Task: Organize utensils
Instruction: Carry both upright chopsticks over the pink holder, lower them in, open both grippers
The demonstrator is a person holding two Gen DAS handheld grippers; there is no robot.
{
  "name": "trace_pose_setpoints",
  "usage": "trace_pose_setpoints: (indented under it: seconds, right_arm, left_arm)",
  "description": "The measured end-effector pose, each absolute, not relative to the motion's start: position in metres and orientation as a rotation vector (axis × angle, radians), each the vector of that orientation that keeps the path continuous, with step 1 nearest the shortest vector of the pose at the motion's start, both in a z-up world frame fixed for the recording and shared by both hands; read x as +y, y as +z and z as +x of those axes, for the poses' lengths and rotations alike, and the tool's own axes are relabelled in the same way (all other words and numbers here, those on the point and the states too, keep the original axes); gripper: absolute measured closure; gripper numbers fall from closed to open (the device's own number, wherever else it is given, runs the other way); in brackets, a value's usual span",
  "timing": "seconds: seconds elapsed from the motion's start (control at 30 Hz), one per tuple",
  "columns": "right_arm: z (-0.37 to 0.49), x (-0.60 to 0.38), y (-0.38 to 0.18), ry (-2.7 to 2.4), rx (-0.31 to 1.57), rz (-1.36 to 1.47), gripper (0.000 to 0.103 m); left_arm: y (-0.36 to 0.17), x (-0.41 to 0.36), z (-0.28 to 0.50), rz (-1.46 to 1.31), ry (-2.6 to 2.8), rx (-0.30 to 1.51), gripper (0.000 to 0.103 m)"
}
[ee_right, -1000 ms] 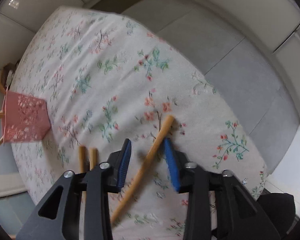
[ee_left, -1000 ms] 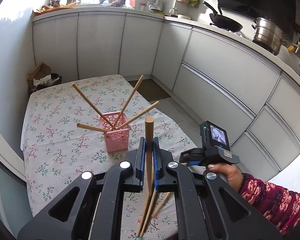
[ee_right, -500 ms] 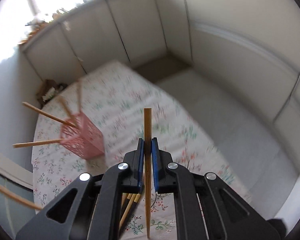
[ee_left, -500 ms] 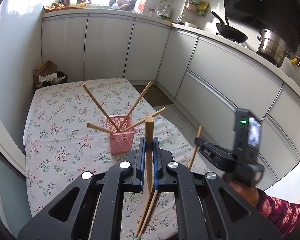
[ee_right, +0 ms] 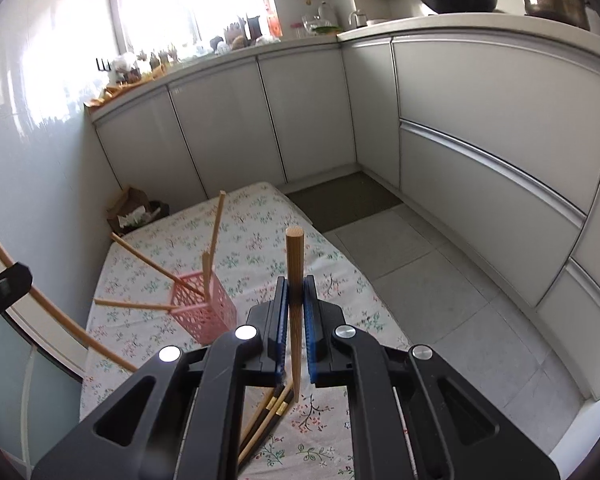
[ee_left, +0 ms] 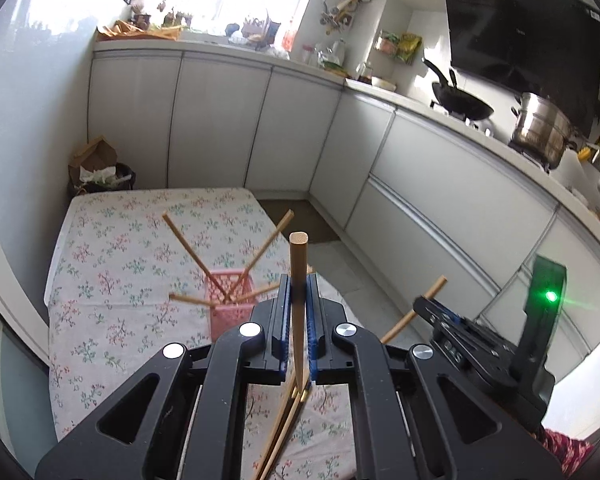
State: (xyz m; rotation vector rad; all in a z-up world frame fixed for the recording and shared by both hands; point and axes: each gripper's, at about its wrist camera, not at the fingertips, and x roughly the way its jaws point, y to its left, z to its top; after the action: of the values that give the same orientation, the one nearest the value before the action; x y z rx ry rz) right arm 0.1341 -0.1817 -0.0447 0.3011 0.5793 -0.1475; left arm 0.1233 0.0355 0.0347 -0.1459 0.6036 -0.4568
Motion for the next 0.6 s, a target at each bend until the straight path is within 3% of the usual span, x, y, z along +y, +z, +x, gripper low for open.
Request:
trace_pose_setpoints:
  seconds: [0.3,0.6]
  right_arm:
    - [0.117,-0.203,0.008,-0.072,0.470,0.350,0.095]
    - [0.134,-0.199,0.037,-0.005,0.421,0.377,0.095]
  left_arm:
    - [0.071,0.042,0.155,-0.179,-0.340,0.485,0.097]
    - [0.060,0.033,0.209,-0.128,-0.210,0.453,0.097]
